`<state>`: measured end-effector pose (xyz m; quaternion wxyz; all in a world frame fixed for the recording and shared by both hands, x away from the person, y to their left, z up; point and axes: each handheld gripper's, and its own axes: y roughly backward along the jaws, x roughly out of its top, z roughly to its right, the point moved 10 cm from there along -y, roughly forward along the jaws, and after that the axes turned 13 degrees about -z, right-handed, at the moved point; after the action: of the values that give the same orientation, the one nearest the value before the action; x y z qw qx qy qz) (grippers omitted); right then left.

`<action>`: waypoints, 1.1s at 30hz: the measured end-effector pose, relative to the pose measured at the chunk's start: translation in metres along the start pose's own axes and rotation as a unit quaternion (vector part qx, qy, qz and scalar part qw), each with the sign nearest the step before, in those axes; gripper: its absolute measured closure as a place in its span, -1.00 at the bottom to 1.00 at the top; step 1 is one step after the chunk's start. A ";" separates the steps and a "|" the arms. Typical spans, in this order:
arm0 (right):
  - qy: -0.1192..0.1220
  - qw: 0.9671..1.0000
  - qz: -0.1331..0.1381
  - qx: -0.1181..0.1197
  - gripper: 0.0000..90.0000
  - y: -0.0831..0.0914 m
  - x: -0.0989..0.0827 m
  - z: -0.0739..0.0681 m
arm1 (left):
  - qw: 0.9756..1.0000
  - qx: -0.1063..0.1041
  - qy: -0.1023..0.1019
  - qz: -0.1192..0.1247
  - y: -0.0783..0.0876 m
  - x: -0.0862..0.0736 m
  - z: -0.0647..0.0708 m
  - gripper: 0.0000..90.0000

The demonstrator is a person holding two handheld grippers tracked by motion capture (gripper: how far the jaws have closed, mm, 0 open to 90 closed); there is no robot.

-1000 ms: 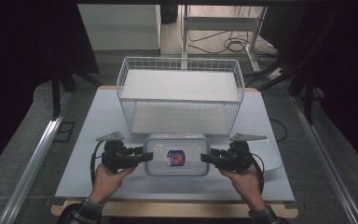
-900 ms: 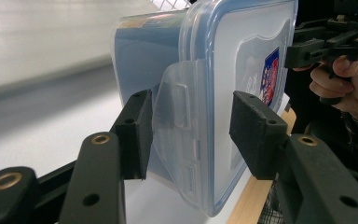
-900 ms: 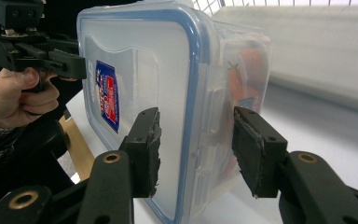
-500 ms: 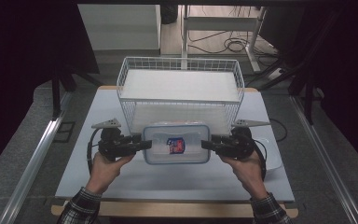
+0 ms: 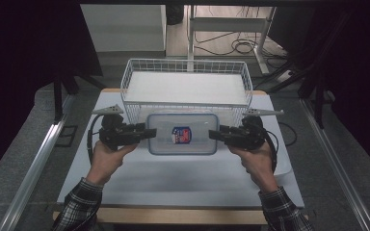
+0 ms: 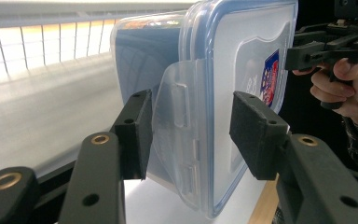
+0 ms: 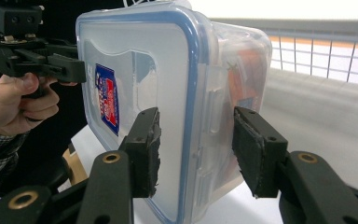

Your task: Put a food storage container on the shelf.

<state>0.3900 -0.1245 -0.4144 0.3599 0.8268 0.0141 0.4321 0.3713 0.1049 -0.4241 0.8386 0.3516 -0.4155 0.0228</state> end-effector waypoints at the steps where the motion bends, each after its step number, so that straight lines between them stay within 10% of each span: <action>1: -0.001 1.000 0.001 0.001 0.17 0.001 0.002 0.000 | 1.000 0.001 0.000 0.000 0.001 0.003 0.000 0.11; 33: 0.002 0.999 0.040 -0.003 0.16 0.024 0.101 0.020 | 1.000 0.006 -0.005 0.028 0.025 0.106 -0.020 0.10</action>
<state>0.4606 -0.1199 -0.3365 0.3448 0.8245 -0.0196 0.4482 0.4462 0.1085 -0.3424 0.8335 0.3445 -0.4295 0.0467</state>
